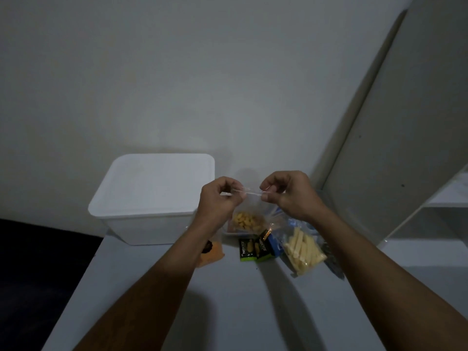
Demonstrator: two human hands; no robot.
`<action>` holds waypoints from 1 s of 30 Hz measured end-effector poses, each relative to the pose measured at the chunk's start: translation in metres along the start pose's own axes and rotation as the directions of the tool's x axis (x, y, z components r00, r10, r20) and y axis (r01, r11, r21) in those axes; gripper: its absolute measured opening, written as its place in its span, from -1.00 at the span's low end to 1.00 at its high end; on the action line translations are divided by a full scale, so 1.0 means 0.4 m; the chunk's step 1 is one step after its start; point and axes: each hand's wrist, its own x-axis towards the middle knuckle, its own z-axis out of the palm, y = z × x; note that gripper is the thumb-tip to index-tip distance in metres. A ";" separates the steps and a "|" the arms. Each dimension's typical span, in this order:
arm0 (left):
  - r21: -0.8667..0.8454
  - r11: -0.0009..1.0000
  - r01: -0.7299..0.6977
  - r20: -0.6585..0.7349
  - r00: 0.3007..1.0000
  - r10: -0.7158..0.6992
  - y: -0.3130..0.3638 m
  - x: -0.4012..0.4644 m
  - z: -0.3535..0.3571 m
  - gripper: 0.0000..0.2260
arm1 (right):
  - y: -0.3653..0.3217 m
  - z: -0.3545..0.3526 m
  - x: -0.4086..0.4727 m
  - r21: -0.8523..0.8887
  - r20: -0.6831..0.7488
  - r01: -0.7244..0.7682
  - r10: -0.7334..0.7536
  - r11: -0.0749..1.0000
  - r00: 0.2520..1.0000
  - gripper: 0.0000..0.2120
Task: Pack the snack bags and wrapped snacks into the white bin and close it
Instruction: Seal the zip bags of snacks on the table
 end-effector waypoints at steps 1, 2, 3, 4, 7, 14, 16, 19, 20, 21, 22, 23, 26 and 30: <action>0.000 1.000 -0.003 0.024 1.000 0.003 0.006 0.001 -0.002 -0.90 | -0.003 -0.002 0.000 0.000 0.003 0.001 -0.001 1.000 1.000 -0.80; 0.008 1.000 -0.004 0.032 0.999 0.004 0.012 0.003 -0.003 -0.90 | -0.006 -0.004 0.000 0.002 0.007 0.003 -0.003 1.000 1.000 -0.79; 0.018 1.000 -0.003 0.025 1.000 0.002 0.018 0.006 -0.003 -0.89 | -0.008 -0.006 0.000 0.008 0.009 0.006 -0.006 1.000 1.000 -0.80; 0.028 1.000 -0.001 0.012 1.000 0.000 0.023 0.010 0.000 -0.89 | -0.010 -0.007 0.000 0.021 0.014 0.006 -0.006 1.000 1.000 -0.81; 0.058 0.998 -0.010 -0.008 1.000 0.010 0.035 0.015 0.012 -0.89 | -0.013 -0.006 0.002 0.027 0.045 0.001 -0.002 1.000 0.999 -0.84; 0.010 0.999 -0.032 0.049 0.998 0.031 0.049 0.023 0.014 -0.90 | -0.021 -0.007 0.012 -0.073 -0.052 0.022 -0.026 0.997 0.998 -0.90; 0.039 0.999 -0.034 0.062 0.998 0.032 0.055 0.026 0.013 -0.89 | -0.026 -0.012 0.012 -0.049 -0.055 0.020 -0.023 0.999 0.998 -0.90; 0.086 0.995 -0.058 0.013 0.998 0.057 0.065 0.027 0.021 -0.86 | -0.039 -0.013 0.009 -0.030 -0.011 0.010 -0.010 1.000 1.000 -0.94; 0.095 0.993 -0.065 -0.002 0.998 0.065 0.067 0.027 0.025 -0.85 | -0.043 -0.012 0.008 -0.031 0.000 0.012 -0.012 0.999 1.000 -0.96; 0.098 0.993 -0.069 -0.009 0.997 0.070 0.069 0.025 0.030 -0.84 | -0.045 -0.010 0.007 -0.039 0.005 0.018 -0.018 0.999 1.000 -0.96; 0.097 0.993 -0.070 -0.010 0.997 0.072 0.069 0.024 0.033 -0.84 | -0.045 -0.009 0.006 -0.047 0.001 0.027 -0.027 0.999 1.000 -0.94; 0.091 0.993 -0.072 -0.006 0.997 0.073 0.070 0.022 0.035 -0.85 | -0.046 -0.009 0.006 -0.053 -0.014 0.033 -0.034 0.998 0.999 -0.92; 0.049 0.996 -0.077 0.018 0.997 0.076 0.074 0.020 0.029 -0.89 | -0.050 -0.015 0.006 -0.065 -0.081 0.037 -0.043 0.997 0.996 -0.92; 0.048 0.995 -0.084 0.041 0.996 0.082 0.083 0.026 0.018 -0.85 | -0.051 -0.025 0.006 -0.022 -0.075 0.047 -0.049 0.999 0.996 -0.93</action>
